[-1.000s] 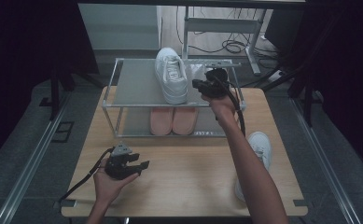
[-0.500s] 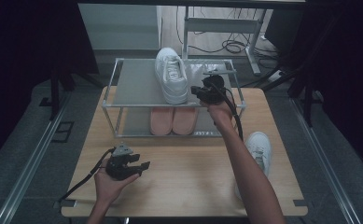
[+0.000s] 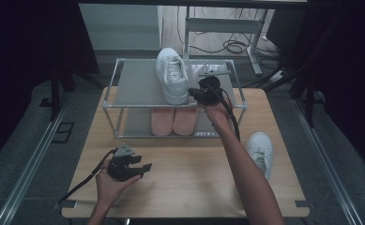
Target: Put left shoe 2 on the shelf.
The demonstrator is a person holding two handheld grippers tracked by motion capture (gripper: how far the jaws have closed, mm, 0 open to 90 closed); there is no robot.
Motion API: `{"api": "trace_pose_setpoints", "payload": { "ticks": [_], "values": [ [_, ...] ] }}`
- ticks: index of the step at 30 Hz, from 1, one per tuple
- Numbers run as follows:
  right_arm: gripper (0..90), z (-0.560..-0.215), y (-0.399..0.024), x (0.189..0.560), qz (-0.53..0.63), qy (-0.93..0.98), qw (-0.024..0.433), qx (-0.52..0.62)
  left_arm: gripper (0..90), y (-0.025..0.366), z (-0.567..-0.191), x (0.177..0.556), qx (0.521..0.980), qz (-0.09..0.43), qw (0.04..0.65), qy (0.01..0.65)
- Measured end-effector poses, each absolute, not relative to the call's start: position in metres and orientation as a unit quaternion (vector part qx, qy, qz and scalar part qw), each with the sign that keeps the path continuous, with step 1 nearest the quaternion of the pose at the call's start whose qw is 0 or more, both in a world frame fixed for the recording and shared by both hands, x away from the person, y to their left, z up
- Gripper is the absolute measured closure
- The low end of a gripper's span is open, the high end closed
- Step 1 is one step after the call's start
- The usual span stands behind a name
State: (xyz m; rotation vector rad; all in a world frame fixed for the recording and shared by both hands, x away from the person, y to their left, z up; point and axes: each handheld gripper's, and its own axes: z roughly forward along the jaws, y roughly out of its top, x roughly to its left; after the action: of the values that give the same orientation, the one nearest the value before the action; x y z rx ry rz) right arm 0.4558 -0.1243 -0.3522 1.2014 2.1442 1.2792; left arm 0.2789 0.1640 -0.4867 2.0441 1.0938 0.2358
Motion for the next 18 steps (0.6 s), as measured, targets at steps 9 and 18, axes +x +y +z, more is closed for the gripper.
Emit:
{"api": "trace_pose_setpoints", "payload": {
  "ticks": [9,18],
  "values": [
    [90.0,-0.349,-0.121,0.455,0.449,0.763,0.191,0.423,43.5,0.163,-0.489,0.28,0.81,0.088,0.389,0.429],
    [90.0,-0.346,-0.112,0.452,0.45,0.765,0.195,0.417,43.4,0.163,-0.488,0.28,0.81,0.088,0.389,0.429]
  ]
}}
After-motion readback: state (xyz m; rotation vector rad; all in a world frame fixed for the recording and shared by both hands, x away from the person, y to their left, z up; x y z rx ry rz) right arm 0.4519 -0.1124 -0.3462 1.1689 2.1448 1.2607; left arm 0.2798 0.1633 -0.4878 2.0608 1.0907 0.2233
